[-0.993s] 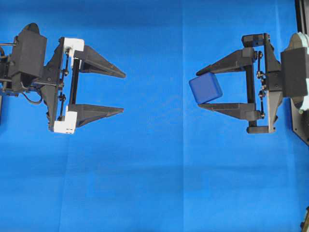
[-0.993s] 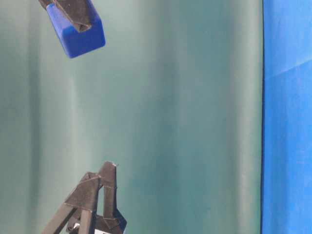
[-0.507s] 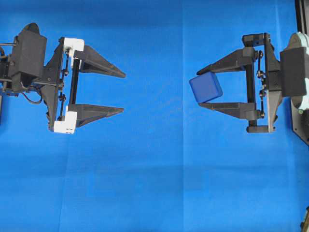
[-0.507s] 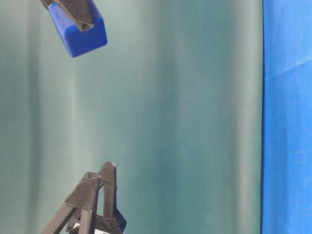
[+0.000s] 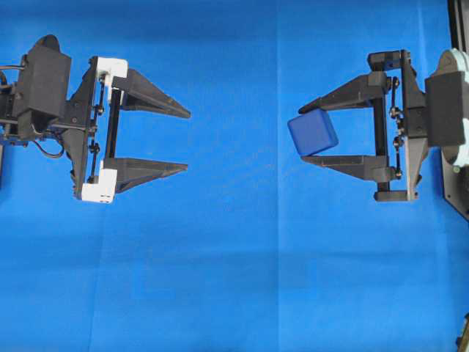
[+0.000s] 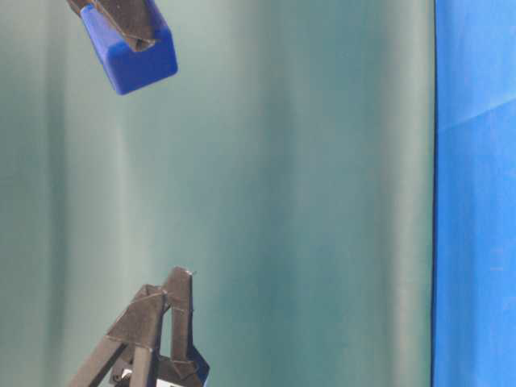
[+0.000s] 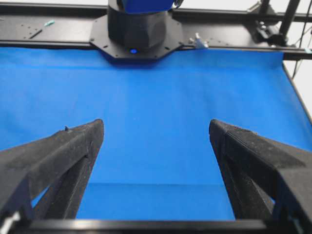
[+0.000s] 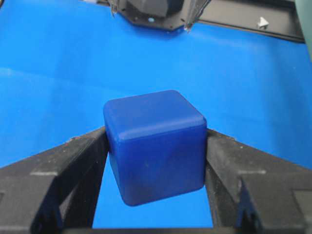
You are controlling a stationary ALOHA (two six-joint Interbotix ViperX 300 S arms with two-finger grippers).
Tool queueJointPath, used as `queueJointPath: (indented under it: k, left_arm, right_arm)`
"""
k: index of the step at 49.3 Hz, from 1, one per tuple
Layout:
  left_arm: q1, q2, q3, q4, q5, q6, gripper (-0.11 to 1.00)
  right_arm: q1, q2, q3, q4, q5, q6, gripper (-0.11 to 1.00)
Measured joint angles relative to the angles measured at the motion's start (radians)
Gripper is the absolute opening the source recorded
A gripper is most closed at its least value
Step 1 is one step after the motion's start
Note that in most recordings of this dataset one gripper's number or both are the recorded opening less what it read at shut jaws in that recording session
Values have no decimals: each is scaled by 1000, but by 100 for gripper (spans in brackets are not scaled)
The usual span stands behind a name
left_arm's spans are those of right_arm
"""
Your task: Handover the blue block to the right arm after grasping it with the left arm, then place it in the designated position.
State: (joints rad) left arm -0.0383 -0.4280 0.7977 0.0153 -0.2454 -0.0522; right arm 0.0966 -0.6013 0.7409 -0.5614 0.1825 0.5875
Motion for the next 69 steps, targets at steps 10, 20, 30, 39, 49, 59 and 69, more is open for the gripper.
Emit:
queueJointPath:
  k: [10,20,30,39,49,59,69]
  left_arm:
    - [0,2,0,-2,0,0,93]
    - [0,2,0,-2,0,0,93]
    - [0,2,0,0,0,0,93]
    - [0,0,0,-2,0,0,93]
    - [-2,0,0,-2,0,3,93]
    - [-2,0,0,-2,0,3,93]
    - [0,0,0,-2,0,3,93]
  right_arm:
    - [0,0,0,0,0,0,50]
    - [0,0,0,2,14,5,50]
    - [14,0,0,21,118,23,50]
    - [41,0,0,57,253,46,50]
    - [69,0,0,89,331,46,50]
    - [71,0,0,91,336,46,50]
    - [71,0,0,91,336,46,50]
